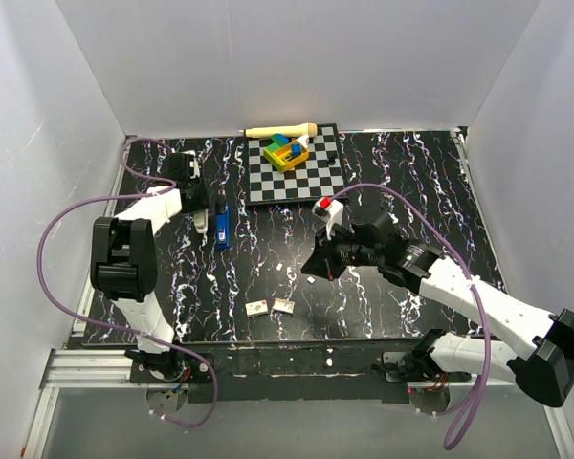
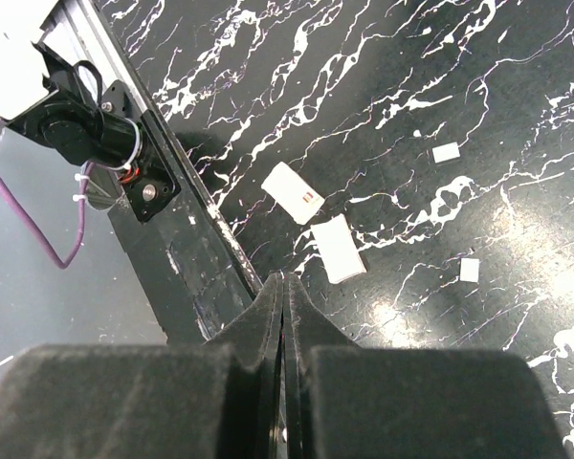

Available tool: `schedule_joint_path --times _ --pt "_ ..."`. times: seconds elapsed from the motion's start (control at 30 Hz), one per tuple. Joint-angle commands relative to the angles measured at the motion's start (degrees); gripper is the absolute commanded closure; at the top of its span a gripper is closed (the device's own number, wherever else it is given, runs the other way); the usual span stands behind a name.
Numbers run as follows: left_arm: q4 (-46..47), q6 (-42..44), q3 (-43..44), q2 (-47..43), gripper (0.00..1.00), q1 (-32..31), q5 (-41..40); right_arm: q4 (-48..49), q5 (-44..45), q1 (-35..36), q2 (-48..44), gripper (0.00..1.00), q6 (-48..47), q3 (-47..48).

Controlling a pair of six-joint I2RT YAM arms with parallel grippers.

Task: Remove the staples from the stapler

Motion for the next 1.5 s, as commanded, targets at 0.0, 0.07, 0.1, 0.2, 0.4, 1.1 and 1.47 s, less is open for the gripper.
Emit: schedule_joint_path --times 0.0,0.07,0.1,0.2,0.4,1.1,1.47 --pt "3.66 1.52 0.31 -0.78 0.72 0.16 -1.11 2.13 -0.38 -0.04 0.16 0.99 0.42 0.32" --pt "3.66 1.7 0.75 -0.17 0.67 0.16 -1.37 1.6 -0.29 -0.04 0.25 0.99 0.24 0.5" --pt "3.66 1.7 0.84 0.18 0.64 0.16 -1.29 1.34 -0.2 -0.04 0.34 0.99 0.07 0.59" --pt "4.27 1.52 1.02 0.97 0.6 0.16 -1.02 0.81 0.06 -0.04 0.6 0.99 -0.29 0.85" --pt "5.68 0.91 0.58 1.86 0.55 0.16 -1.98 0.02 -0.2 -0.04 0.96 0.99 -0.29 1.12" --pt "3.66 -0.32 -3.37 -20.28 0.02 0.16 15.31 -6.31 4.1 -0.04 4.64 0.64 -2.05 6.3" --pt "1.29 -2.25 -8.73 -36.01 0.02 -0.28 23.06 -13.42 11.39 -0.13 8.33 0.46 -6.79 9.99"
